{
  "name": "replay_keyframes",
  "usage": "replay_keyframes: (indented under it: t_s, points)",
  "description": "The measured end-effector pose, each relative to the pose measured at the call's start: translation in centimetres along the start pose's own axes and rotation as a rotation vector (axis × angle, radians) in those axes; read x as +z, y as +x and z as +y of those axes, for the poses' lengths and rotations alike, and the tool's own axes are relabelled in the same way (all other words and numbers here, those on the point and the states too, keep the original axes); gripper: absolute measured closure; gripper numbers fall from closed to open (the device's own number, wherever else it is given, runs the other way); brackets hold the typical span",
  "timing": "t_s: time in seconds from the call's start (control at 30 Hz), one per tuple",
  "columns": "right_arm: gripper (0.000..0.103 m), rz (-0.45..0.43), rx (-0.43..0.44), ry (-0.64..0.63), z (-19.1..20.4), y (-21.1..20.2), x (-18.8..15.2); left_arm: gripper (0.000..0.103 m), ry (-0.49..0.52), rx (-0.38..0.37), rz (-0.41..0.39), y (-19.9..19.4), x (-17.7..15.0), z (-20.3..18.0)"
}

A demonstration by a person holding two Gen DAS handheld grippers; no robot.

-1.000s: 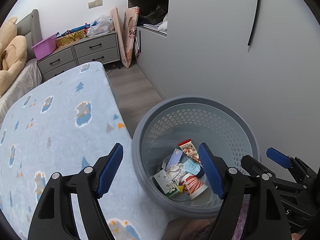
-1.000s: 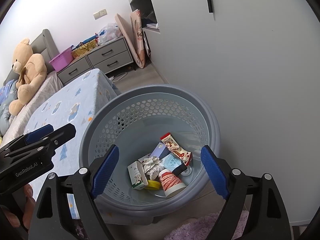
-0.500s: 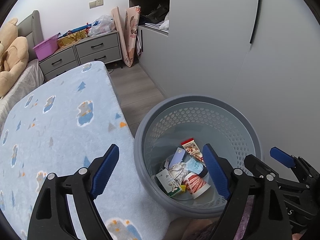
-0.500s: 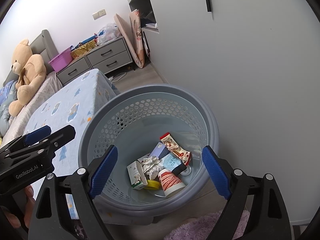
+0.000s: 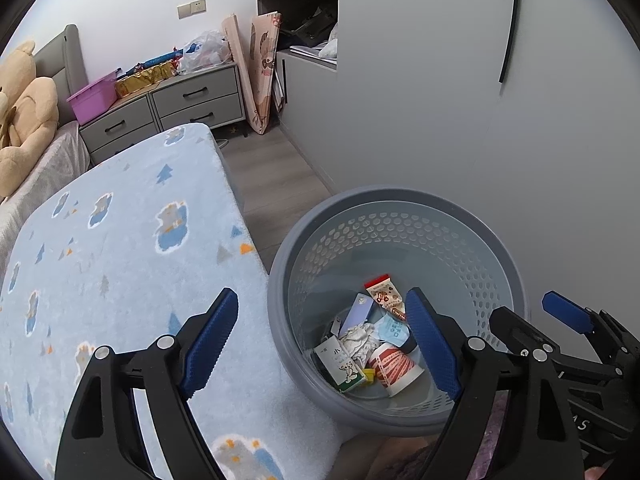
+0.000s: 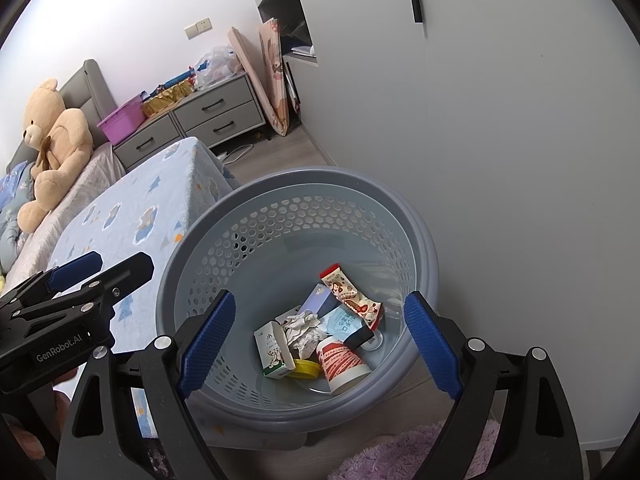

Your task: Collect trash

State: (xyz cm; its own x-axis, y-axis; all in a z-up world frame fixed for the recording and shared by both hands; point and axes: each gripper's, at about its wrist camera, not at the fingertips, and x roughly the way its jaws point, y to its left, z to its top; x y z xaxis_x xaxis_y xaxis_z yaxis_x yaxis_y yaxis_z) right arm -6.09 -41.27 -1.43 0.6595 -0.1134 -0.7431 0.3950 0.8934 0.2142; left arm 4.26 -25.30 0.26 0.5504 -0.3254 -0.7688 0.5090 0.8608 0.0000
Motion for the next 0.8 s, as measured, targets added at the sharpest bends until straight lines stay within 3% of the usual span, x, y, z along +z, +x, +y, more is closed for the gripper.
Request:
replay_keyframes:
  t_s: [0.8]
  points:
    - [0.018, -0.001, 0.0, 0.0, 0.03, 0.02, -0.07, 0.021, -0.007, 0.01, -0.002, 0.1, 0.16, 0.2]
